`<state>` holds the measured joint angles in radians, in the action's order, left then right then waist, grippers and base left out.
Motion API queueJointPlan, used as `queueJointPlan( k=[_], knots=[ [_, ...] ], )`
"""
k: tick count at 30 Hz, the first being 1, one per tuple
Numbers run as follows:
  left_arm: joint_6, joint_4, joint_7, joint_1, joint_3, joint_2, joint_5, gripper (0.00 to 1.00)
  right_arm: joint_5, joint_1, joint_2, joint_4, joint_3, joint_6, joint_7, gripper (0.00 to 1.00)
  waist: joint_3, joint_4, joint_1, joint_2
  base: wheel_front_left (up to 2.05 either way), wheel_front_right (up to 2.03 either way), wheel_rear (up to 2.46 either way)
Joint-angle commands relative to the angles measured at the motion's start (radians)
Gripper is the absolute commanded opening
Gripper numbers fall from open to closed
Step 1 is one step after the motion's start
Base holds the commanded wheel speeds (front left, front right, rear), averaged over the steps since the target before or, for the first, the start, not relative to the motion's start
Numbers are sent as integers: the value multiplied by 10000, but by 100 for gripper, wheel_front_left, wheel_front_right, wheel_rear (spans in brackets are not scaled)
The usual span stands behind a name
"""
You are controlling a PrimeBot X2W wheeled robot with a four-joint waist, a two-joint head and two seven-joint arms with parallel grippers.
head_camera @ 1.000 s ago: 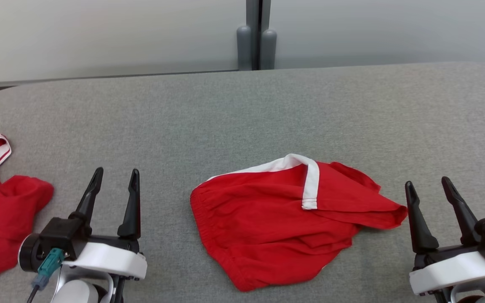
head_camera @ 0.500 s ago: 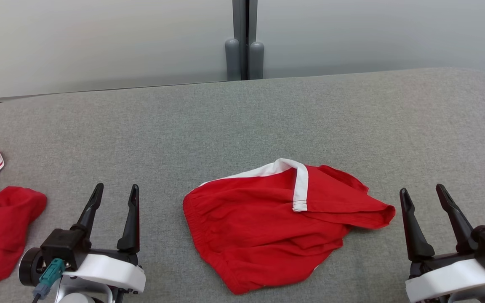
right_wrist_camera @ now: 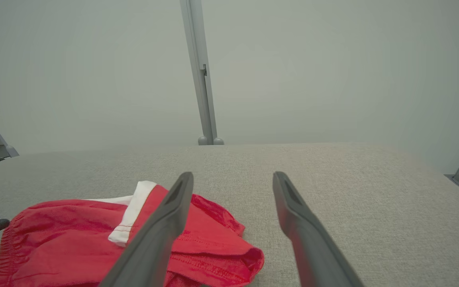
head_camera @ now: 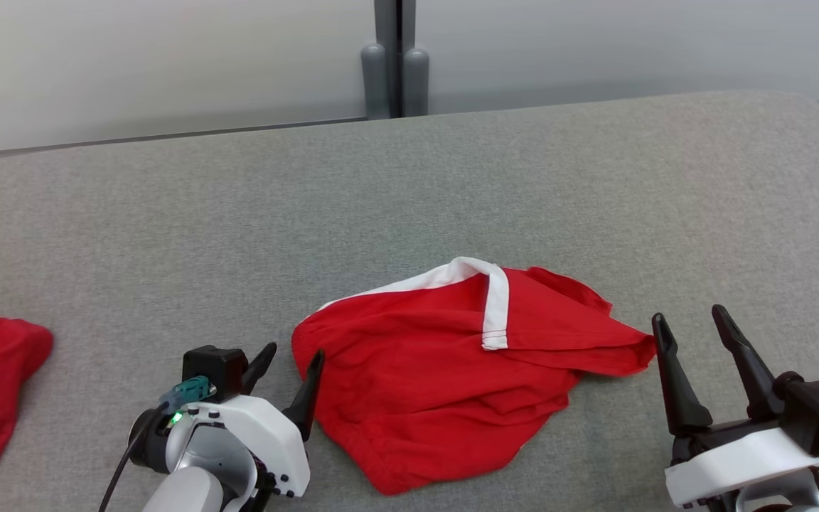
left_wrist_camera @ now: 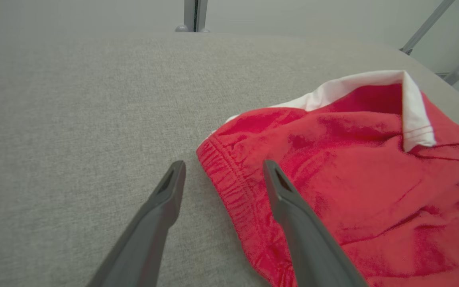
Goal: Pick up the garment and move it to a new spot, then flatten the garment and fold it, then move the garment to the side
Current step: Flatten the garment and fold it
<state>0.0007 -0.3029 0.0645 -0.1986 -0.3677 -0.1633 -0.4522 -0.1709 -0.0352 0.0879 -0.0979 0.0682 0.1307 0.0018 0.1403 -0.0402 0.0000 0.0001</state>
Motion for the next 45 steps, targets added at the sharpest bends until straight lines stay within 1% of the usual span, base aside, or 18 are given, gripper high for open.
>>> queueJointPlan(
  k=[1, 4, 5, 6, 7, 9, 11, 15, 18, 21, 25, 28, 31, 32, 34, 39, 45],
  knots=[
    [-83, -266, 181, -217, 24, -12, -126, 100, -59, 107, 9, 61, 16, 0, 63, 100, 125, -150, 0, -1, 0, 0, 0],
    [-186, -810, 568, -443, 95, 163, -512, 100, -131, 138, -40, 142, 28, 0, 12, 100, 230, -304, 0, -1, 0, 0, 0],
    [-266, -867, 532, -481, 182, 244, -741, 88, -155, 145, -54, 170, 6, 0, -38, 100, 256, -335, 0, -1, 0, 0, 0],
    [-311, -878, 407, -547, 271, 313, -847, 32, -175, 137, -73, 207, -16, 0, -35, 100, 275, -355, 0, -1, 0, 0, 0],
    [-333, -924, 374, -609, 254, 247, -760, 0, -184, 126, -87, 241, -18, 0, -60, 100, 287, -374, 0, -1, 0, 0, 0],
    [-411, -794, 118, -693, 293, 263, -805, 0, -191, 127, -106, 274, -53, 0, -110, 100, 313, -388, 0, -1, 0, 0, 0],
    [-460, -595, -24, -753, 183, 134, -609, 0, -194, 117, -121, 306, -84, 0, -114, 100, 324, -373, 0, -1, 0, 0, 0],
    [-543, 301, -115, -477, -198, -171, -154, 0, -212, 134, -139, 352, -107, 0, -129, 100, 313, -271, 0, -1, 0, 0, 0],
    [-644, 1012, 272, 44, -756, -500, 226, 0, -219, 128, -145, 380, -114, 0, -73, 100, 312, -153, 0, -1, 0, 0, 0],
    [-792, 1575, 899, 572, -1420, -859, 534, 0, -257, 162, -154, 407, -138, 0, -43, 100, 334, -34, 0, -1, 0, 0, 0],
    [-881, 1819, 1437, 1131, -1971, -1094, 679, 0, -261, 187, -167, 427, -139, 0, 3, 100, 355, 60, 0, -1, 0, 0, 0],
    [-787, 1729, 1709, 1404, -2137, -1223, 690, 0, -241, 229, -179, 458, -130, 0, 53, 100, 366, 116, 0, -1, 0, 0, 0],
    [-570, 1561, 1538, 1505, -2023, -1185, 668, 0, -195, 261, -182, 522, -128, 0, 54, 100, 345, 146, 0, -1, 0, 0, 0],
    [-446, 1581, 1113, 1426, -1891, -1119, 739, 100, -164, 270, -164, 563, -158, 0, 48, 100, 316, 158, 0, -1, 0, 0, 0],
    [-359, 1622, 629, 1368, -1792, -984, 721, 100, -130, 195, -167, 519, -221, 0, 76, 100, 271, 216, 0, -1, 0, 0, 0],
    [-126, 1529, 35, 1627, -1617, -979, 745, 100, -63, 65, -139, 465, -271, 0, 166, 100, 45, 282, 0, -1, 0, 0, 0],
    [277, 1722, -748, 1897, -1041, -909, 420, 100, -60, -50, -116, 384, -308, 0, 266, 100, -198, 373, 0, -1, 0, 0, 0]
  ],
)
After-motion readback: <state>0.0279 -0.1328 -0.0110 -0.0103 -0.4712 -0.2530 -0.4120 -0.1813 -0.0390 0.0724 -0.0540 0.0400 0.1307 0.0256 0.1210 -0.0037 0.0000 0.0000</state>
